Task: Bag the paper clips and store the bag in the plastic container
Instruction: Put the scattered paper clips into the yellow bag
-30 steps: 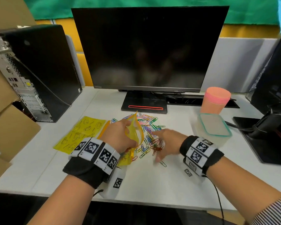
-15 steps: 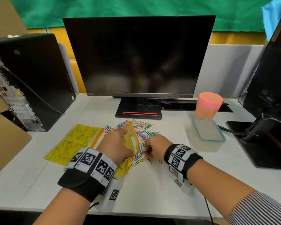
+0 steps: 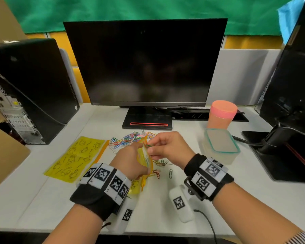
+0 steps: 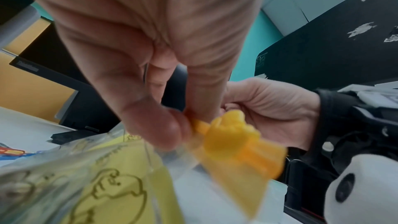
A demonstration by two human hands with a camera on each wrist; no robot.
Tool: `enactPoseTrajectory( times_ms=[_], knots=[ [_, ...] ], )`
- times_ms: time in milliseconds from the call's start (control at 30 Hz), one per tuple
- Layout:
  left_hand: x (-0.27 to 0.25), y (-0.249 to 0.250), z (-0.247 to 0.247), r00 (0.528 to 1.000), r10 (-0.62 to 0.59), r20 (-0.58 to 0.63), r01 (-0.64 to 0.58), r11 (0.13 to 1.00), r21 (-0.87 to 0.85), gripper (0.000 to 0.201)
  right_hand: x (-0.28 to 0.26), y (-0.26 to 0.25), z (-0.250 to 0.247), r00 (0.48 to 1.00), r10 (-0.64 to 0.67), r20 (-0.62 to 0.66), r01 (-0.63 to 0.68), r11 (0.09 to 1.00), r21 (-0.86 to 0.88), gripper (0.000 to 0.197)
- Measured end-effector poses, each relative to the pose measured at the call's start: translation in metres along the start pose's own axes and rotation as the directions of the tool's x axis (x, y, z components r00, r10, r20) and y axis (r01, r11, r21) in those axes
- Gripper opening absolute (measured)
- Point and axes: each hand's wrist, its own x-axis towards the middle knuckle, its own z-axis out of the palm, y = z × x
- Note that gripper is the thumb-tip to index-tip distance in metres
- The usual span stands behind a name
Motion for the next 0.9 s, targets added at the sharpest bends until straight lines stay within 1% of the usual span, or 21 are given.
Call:
enactPoseTrajectory(
  times_ms=[100,167,233,267,300,333,400,467,500,533,567,600,633,667,700,733,767,800,833,867,900],
  knots=[
    [-0.001,0.002,0.000,1.000,0.004,-0.009,-0.004,1.000,0.007,0.084,-0.001,0.003,0.007,0.998,-0.011,0.057,0.018,0.991,-0.133,0.024],
    [0.000,0.004,0.000,1.000,-0.002,-0.009,0.002,1.000,-0.010,0.085,-0.001,0.004,0.007,0.997,-0.007,0.071,0.015,0.994,-0.107,0.023],
    [0.000,0.005,0.001,1.000,0.000,0.002,0.000,1.000,-0.030,0.080,-0.002,0.003,0.009,0.995,-0.020,0.098,0.027,0.997,-0.074,0.024],
    [0.000,0.005,0.001,1.000,0.001,0.008,-0.001,1.000,-0.027,0.076,-0.003,0.001,0.011,0.993,-0.030,0.113,0.044,0.992,-0.119,0.023],
    [-0.001,0.005,0.002,1.000,0.002,0.011,-0.002,1.000,-0.016,0.071,-0.003,-0.001,0.012,0.992,-0.042,0.121,0.069,0.972,-0.224,0.019],
    [-0.001,0.006,0.003,1.000,0.002,0.011,-0.002,1.000,-0.001,0.065,-0.002,-0.001,0.013,0.990,-0.056,0.127,0.099,0.928,-0.358,0.017],
    [-0.002,0.008,0.004,1.000,0.006,0.006,-0.006,0.999,0.042,0.061,-0.001,0.000,0.013,0.984,-0.074,0.163,0.158,0.786,-0.597,0.023],
    [-0.002,0.009,0.004,1.000,0.018,0.002,-0.018,0.997,0.078,0.067,-0.001,0.001,0.010,0.975,-0.065,0.211,0.200,0.664,-0.721,0.024],
    [-0.002,0.009,0.004,1.000,0.028,-0.001,-0.028,0.996,0.085,0.070,-0.001,0.002,0.008,0.972,-0.058,0.227,0.211,0.638,-0.740,0.024],
    [-0.002,0.009,0.004,0.999,0.037,-0.008,-0.037,0.995,0.089,0.071,-0.001,0.003,0.008,0.972,-0.058,0.229,0.211,0.647,-0.732,0.024],
    [-0.002,0.009,0.003,0.999,0.046,-0.019,-0.044,0.995,0.091,0.071,-0.001,0.002,0.006,0.975,-0.073,0.212,0.203,0.691,-0.694,0.023],
    [-0.003,0.008,0.002,0.998,0.051,-0.033,-0.047,0.995,0.091,0.069,-0.002,0.001,0.004,0.980,-0.101,0.173,0.188,0.762,-0.620,0.021],
    [-0.002,0.007,0.000,0.998,0.049,-0.046,-0.045,0.995,0.085,0.066,-0.002,0.000,0.000,0.985,-0.128,0.113,0.168,0.838,-0.519,0.017],
    [-0.002,0.006,-0.001,0.997,0.042,-0.057,-0.038,0.996,0.078,0.065,-0.001,0.001,-0.006,0.989,-0.143,0.040,0.146,0.893,-0.426,0.014],
    [-0.001,0.006,-0.002,0.997,0.033,-0.066,-0.028,0.997,0.073,0.065,-0.001,0.003,-0.013,0.991,-0.135,-0.021,0.116,0.913,-0.390,0.012],
    [-0.001,0.005,-0.003,0.997,0.025,-0.073,-0.020,0.997,0.071,0.064,0.000,0.006,-0.020,0.994,-0.101,-0.043,0.073,0.900,-0.430,0.011],
    [0.000,0.005,-0.004,0.997,0.019,-0.078,-0.014,0.998,0.068,0.064,-0.001,0.010,-0.027,0.999,-0.032,-0.021,0.015,0.840,-0.542,0.012],
    [0.001,0.005,-0.005,0.997,0.016,-0.080,-0.011,0.998,0.065,0.064,-0.002,0.015,-0.031,0.997,0.074,0.021,-0.039,0.723,-0.689,0.020],
    [0.001,0.005,-0.005,0.997,0.014,-0.080,-0.009,0.998,0.061,0.064,-0.004,0.022,-0.032,0.979,0.196,0.060,-0.065,0.571,-0.818,0.036],
    [0.001,0.005,-0.006,0.997,0.010,-0.080,-0.006,0.998,0.058,0.063,-0.006,0.029,-0.031,0.955,0.287,0.075,-0.060,0.435,-0.899,0.054],
    [0.001,0.005,-0.006,0.997,0.009,-0.081,-0.005,0.998,0.058,0.063,-0.006,0.035,-0.030,0.943,0.325,0.075,-0.049,0.359,-0.932,0.068]
  ],
)
